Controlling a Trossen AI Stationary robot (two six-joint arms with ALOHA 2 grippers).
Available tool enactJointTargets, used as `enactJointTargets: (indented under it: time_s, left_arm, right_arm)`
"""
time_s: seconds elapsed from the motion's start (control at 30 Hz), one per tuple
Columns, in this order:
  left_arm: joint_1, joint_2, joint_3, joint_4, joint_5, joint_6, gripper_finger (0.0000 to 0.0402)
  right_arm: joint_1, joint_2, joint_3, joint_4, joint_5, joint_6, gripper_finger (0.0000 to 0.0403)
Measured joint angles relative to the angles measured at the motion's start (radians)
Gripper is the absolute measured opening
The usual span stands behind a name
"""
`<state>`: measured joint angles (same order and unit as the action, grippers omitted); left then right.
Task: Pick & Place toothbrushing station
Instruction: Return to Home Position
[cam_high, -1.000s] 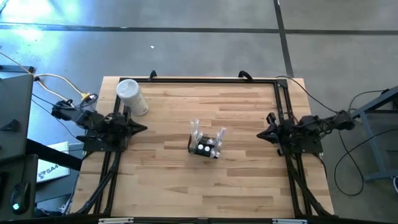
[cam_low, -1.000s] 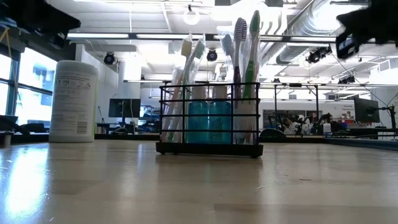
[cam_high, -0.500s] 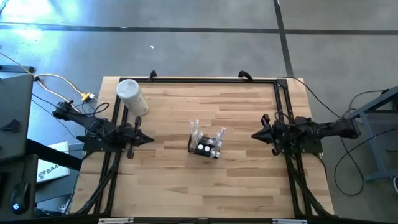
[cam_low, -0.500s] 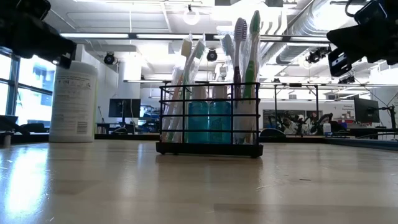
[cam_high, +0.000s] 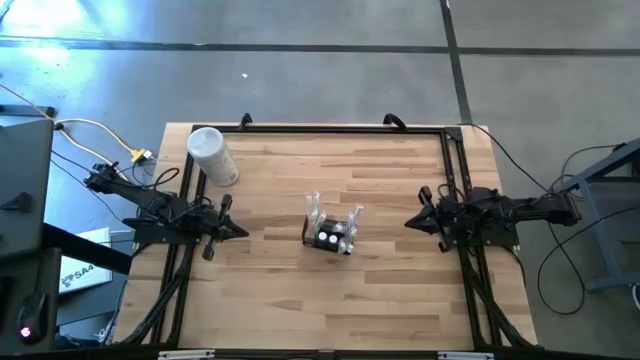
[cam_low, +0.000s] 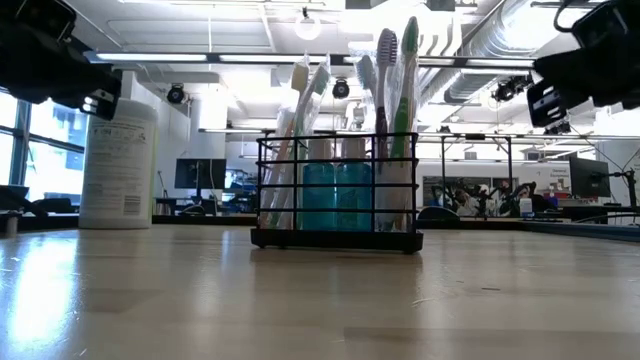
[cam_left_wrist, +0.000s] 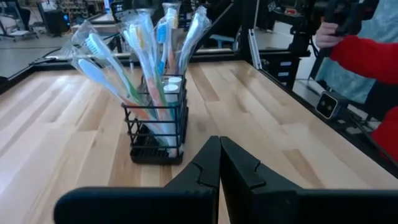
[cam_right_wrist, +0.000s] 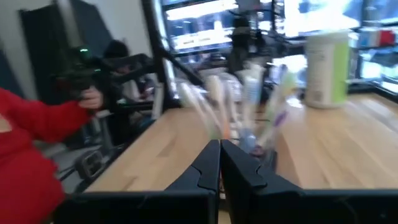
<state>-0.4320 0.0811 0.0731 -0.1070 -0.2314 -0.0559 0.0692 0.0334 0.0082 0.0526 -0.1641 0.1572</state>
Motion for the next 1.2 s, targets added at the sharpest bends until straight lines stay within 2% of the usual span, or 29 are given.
enactJointTargets:
  time_s: [0.2,0.3,1.2]
  left_arm:
    - [0.000,0.001,0.000,0.000,-0.009,0.000,0.0000]
    - [0.000,0.001,-0.001,0.000,-0.014,0.000,0.0000]
    - [0.000,0.002,-0.002,-0.004,-0.021,-0.001,0.0001]
  right_arm:
    - [0.000,0.005,0.000,-0.018,0.116,0.033,0.0004]
    - [0.000,0.005,0.000,-0.022,0.135,0.031,0.0004]
    - [0.000,0.005,-0.002,-0.033,0.140,0.025,0.0004]
